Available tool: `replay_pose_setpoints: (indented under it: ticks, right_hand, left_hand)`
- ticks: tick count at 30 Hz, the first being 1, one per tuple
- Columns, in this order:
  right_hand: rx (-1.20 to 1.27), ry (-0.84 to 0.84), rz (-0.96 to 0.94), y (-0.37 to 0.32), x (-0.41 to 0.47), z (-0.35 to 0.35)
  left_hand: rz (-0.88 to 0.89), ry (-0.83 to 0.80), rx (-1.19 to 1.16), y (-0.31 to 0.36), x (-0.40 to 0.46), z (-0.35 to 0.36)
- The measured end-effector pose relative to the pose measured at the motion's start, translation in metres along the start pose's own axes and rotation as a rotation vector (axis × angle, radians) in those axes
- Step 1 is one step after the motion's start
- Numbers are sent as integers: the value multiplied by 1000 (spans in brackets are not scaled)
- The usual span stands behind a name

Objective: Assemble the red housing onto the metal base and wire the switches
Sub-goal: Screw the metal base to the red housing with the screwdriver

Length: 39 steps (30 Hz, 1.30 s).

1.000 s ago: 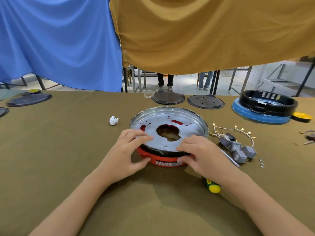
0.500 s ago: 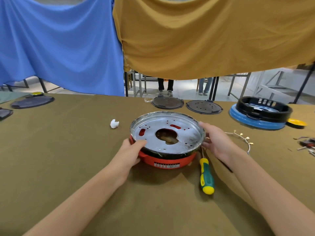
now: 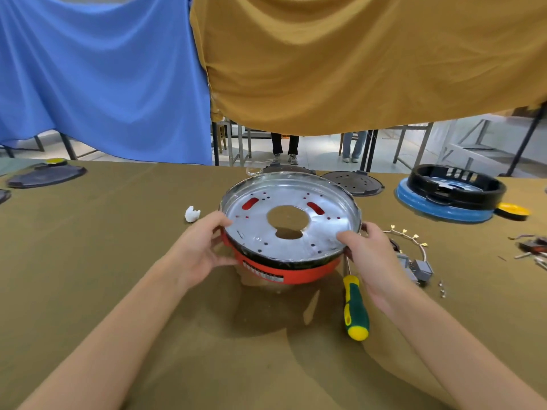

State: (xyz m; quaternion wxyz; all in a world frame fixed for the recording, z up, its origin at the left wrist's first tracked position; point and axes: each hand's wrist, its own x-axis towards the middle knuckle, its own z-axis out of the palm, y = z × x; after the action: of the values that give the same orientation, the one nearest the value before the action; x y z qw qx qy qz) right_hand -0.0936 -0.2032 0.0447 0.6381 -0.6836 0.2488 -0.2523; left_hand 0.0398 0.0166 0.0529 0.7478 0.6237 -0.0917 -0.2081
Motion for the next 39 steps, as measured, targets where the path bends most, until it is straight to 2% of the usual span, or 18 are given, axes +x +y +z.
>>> replay_pose_setpoints:
  ticks: [6,10,14,19,21,25,27,29,31,34,39]
  right_hand:
    - [1,51,4,14,-16,1]
    - [-16,13,9,16,-18,0]
    - [-76,-36,17,15,-21,-8]
    - [-297,0,-79,10,-30,-17]
    - [-460,-16,-79,5,-33,-24]
    - [-1001,-214,1,2,-51,-32]
    - [-1088,-278,9,3,-59,-30]
    - [-1003,-242,33,1,-60,-31]
    - [-845,-132,43,-3,-59,-38]
    - [-686,53,-30,-9,-55,-49]
    - [-495,187,-207,-17,-42,-56]
  left_hand:
    - [-66,-56,-173,-17,12,2]
    - [-167,-87,-177,-23,13,-8]
    - [-158,-56,-212,-24,15,-11]
    - [-122,-21,-202,-22,20,-15]
    - [-111,-19,-213,-23,21,-18]
    - [-85,-31,-236,-25,21,-17]
    - [-78,-36,-241,-25,18,-15]
    - [-63,-36,-247,-25,15,-15]
    - [-54,-33,-253,-27,14,-16]
    - [-33,-31,-243,-28,13,-16]
    - [13,-53,-259,-29,13,-17]
